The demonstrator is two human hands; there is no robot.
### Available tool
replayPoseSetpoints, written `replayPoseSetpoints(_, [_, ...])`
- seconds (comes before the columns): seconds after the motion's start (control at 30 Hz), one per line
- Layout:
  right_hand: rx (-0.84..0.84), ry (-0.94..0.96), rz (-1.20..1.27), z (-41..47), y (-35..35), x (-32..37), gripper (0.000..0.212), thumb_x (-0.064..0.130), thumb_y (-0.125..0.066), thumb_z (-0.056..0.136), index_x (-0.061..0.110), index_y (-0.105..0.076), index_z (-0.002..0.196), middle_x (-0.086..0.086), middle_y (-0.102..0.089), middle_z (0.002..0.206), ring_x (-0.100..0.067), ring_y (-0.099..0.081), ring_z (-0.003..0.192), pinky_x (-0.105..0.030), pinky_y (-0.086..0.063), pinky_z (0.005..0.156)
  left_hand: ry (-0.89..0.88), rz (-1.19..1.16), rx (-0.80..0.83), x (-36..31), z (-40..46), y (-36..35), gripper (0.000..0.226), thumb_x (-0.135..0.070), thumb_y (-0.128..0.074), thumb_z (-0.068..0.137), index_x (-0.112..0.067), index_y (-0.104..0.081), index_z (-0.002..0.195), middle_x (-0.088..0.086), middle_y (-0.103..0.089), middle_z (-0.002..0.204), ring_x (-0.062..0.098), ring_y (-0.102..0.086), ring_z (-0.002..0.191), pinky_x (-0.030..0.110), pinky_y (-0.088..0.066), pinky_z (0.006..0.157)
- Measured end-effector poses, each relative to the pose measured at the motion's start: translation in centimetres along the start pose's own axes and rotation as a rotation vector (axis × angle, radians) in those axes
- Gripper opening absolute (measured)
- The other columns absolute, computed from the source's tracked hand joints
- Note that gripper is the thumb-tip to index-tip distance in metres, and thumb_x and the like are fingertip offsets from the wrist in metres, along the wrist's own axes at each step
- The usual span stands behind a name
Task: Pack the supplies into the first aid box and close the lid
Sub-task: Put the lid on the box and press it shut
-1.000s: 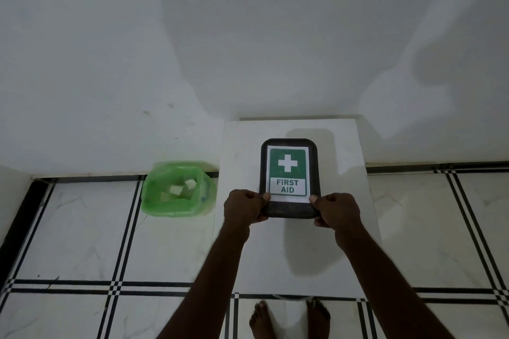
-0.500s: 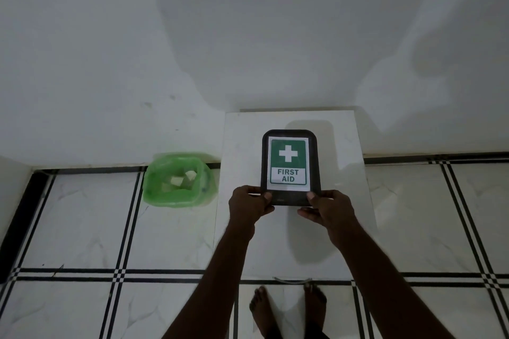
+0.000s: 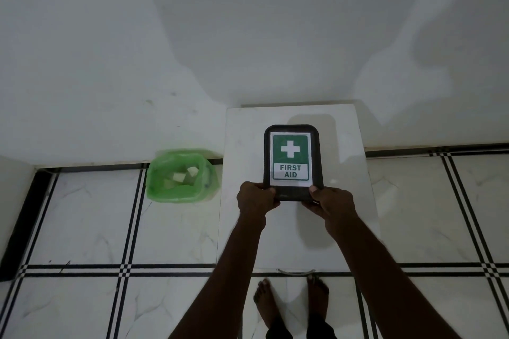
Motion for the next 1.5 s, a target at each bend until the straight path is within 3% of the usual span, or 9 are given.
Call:
replayPoseSetpoints(0.13, [-0.107, 0.015, -0.049, 0.0, 0.4, 0.1, 0.029, 0.000, -0.071, 0.082, -0.009, -0.060, 0.107, -0.028, -0.064, 0.112, -0.044, -0.066, 0.097, -0.052, -0.060, 0.079, 0.022, 0.000, 0.007, -0.3, 0.3, 0.1, 0.030, 0.003, -0.071, 0.082, 0.012, -0.064, 0.109, 0.027, -0.068, 0.111, 0.046, -0.069, 0.092, 0.052, -0.060, 0.083])
replayPoseSetpoints(0.33, [-0.014, 0.093, -0.259, 0.1, 0.6, 1.3, 0.016, 0.009, -0.070, 0.085, 0.000, -0.060, 0.092, -0.025, -0.065, 0.106, -0.038, -0.066, 0.094, -0.045, -0.060, 0.076, -0.016, 0.117, 0.079, -0.9, 0.2, 0.9, 0.041, -0.016, -0.076, 0.082, 0.002, -0.063, 0.116, 0.018, -0.068, 0.103, 0.028, -0.067, 0.088, 0.043, -0.062, 0.080])
replayPoseSetpoints(0.43, [-0.065, 0.239, -0.537, 0.9, 0.1, 3.2, 0.037, 0.032, -0.075, 0.080, 0.007, -0.064, 0.105, -0.018, -0.068, 0.110, -0.035, -0.065, 0.100, -0.049, -0.057, 0.088, -0.133, 0.162, 0.060, -3.1, 1.4, 1.3, 0.051, -0.032, -0.080, 0.077, -0.005, -0.064, 0.117, 0.016, -0.069, 0.111, 0.027, -0.070, 0.093, 0.043, -0.061, 0.081])
replayPoseSetpoints(0.5, [-0.132, 0.334, -0.657, 1.2, -0.7, 5.0, 0.059, 0.041, -0.076, 0.077, 0.005, -0.057, 0.120, -0.016, -0.065, 0.121, -0.034, -0.063, 0.109, -0.048, -0.053, 0.094, -0.157, 0.181, 0.060, -4.5, 2.3, 1.1, 0.044, -0.029, -0.078, 0.079, -0.005, -0.066, 0.114, 0.018, -0.071, 0.109, 0.028, -0.071, 0.089, 0.042, -0.062, 0.081])
replayPoseSetpoints(0.7, [-0.141, 0.452, -0.894, 1.8, -2.9, 8.0, 0.048, 0.035, -0.075, 0.080, 0.000, -0.062, 0.110, -0.017, -0.070, 0.112, -0.035, -0.067, 0.102, -0.034, -0.048, 0.078, -0.115, 0.352, 0.072, -5.2, 4.3, 0.1, 0.033, -0.022, -0.081, 0.075, 0.000, -0.073, 0.099, 0.019, -0.075, 0.099, 0.034, -0.073, 0.089, 0.048, -0.061, 0.082])
replayPoseSetpoints(0.87, [-0.172, 0.469, -0.899, 1.5, -3.0, 8.0, 0.047, 0.034, -0.075, 0.081, 0.002, -0.061, 0.111, -0.015, -0.068, 0.113, -0.034, -0.065, 0.103, -0.031, -0.043, 0.076, -0.113, 0.411, 0.024, -4.9, 5.2, 0.2, 0.030, -0.026, -0.082, 0.072, -0.006, -0.074, 0.094, 0.016, -0.076, 0.095, 0.032, -0.074, 0.087, 0.046, -0.061, 0.082])
replayPoseSetpoints(1.17, [-0.187, 0.604, -0.772, 2.3, -2.6, 9.3, 0.041, 0.031, -0.069, 0.087, 0.004, -0.062, 0.117, -0.015, -0.070, 0.114, -0.031, -0.067, 0.100, -0.035, -0.052, 0.078, -0.432, 0.265, -0.064, -7.1, 2.5, -0.9, 0.024, -0.023, -0.066, 0.088, -0.009, -0.065, 0.108, 0.006, -0.072, 0.106, 0.021, -0.065, 0.094, 0.037, -0.054, 0.087])
replayPoseSetpoints(1.33, [-0.142, 0.667, -0.722, 4.2, -3.2, 11.2, 0.037, 0.025, -0.066, 0.090, 0.005, -0.061, 0.120, -0.015, -0.069, 0.116, -0.030, -0.067, 0.100, -0.037, -0.055, 0.082, -0.468, 0.241, -0.083, -8.9, 4.2, -1.8, 0.023, -0.027, -0.066, 0.088, -0.012, -0.066, 0.106, 0.005, -0.074, 0.104, 0.022, -0.066, 0.096, 0.038, -0.054, 0.087])
replayPoseSetpoints(1.5, [-0.111, 0.684, -0.729, 5.1, -4.0, 12.2, 0.037, 0.026, -0.065, 0.090, 0.004, -0.060, 0.120, -0.015, -0.070, 0.114, -0.029, -0.068, 0.098, -0.029, -0.051, 0.074, -0.470, 0.234, -0.082, -9.8, 5.1, -2.2, 0.026, -0.027, -0.065, 0.090, -0.010, -0.065, 0.110, 0.006, -0.073, 0.107, 0.022, -0.066, 0.096, 0.033, -0.053, 0.082])
Point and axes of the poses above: each hand's wrist, its own z-axis towards the middle knuckle, its own y-axis out of the back of the hand, x = y × z, the point moved 7 cm from there along z, towards the middle knuckle
